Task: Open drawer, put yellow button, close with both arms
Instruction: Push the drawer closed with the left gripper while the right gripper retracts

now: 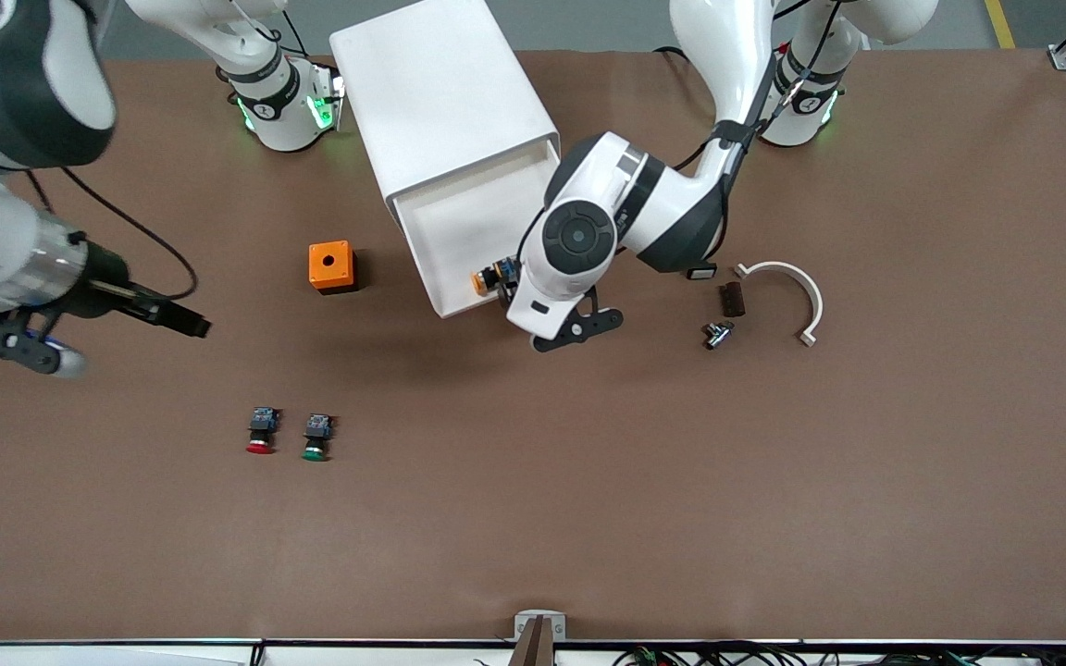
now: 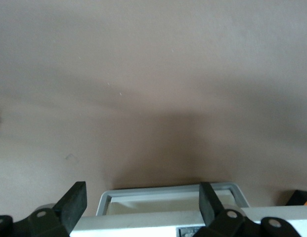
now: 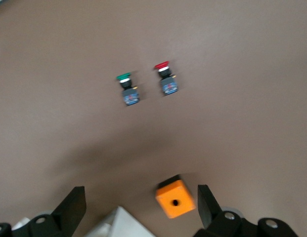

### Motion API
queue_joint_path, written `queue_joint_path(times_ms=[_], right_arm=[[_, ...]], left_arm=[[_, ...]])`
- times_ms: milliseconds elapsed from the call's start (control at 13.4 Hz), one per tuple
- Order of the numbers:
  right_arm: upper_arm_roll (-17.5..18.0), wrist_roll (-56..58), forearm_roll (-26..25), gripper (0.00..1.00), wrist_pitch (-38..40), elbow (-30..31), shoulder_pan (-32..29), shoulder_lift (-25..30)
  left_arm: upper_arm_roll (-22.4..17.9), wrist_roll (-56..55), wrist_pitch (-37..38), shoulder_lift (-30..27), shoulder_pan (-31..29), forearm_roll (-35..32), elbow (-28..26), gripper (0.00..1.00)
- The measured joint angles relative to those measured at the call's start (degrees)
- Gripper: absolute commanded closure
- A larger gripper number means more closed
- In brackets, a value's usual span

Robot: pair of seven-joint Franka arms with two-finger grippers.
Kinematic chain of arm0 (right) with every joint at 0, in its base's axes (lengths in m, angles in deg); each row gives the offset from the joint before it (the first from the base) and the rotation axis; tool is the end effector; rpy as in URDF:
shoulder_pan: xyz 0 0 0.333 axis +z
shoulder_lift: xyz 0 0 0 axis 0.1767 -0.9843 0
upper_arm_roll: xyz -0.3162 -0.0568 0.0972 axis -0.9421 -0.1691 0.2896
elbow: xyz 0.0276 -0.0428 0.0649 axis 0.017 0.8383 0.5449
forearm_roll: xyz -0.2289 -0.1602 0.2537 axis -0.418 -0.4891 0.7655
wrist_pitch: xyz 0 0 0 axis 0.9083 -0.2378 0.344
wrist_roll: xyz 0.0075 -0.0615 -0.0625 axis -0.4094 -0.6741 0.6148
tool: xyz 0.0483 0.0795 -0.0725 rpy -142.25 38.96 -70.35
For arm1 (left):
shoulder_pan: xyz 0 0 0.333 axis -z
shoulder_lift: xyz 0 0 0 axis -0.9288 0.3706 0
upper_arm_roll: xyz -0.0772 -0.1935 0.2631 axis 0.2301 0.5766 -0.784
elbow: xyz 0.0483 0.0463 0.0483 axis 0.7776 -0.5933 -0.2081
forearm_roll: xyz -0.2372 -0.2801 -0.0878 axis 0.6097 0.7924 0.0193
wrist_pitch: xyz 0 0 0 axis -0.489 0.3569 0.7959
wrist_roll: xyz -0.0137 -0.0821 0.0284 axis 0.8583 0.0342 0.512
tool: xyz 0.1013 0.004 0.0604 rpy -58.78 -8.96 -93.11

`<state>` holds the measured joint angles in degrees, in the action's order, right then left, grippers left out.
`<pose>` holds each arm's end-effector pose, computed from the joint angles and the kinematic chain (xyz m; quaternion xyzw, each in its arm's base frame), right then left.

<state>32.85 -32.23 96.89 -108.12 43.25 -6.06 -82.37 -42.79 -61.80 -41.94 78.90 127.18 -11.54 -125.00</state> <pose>0.5905 0.0384 0.5578 -0.9834 0.1686 0.0439 0.0511 0.5000 -0.5162 0.3710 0.9781 0.1489 -0.1434 0.0237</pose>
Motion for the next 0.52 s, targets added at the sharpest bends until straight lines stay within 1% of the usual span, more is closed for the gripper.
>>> queue_joint_path(times_ms=[150,299,374,524], right_arm=[[-1.4,8.2,0.0,0.0,1.0,0.0,-3.1,1.1],[-3.6,14.1,0.0,0.0,2.1,0.0,-3.8,2.1],[-4.4,16.3,-0.2,0.0,2.2,0.0,-3.8,2.9],[-4.9,17.8,-1.9,0.0,2.6,0.5,-3.8,5.2]], left_arm=[[0.0,-0.7,0.1,0.0,2.6,0.0,-0.1,0.0],[0.1,-3.7,0.3,0.0,5.5,0.0,-0.3,0.0],[0.5,-6.0,0.5,0.0,6.9,0.0,-0.4,0.0],[2.6,-9.4,0.6,0.1,8.6,0.0,-0.6,0.0]])
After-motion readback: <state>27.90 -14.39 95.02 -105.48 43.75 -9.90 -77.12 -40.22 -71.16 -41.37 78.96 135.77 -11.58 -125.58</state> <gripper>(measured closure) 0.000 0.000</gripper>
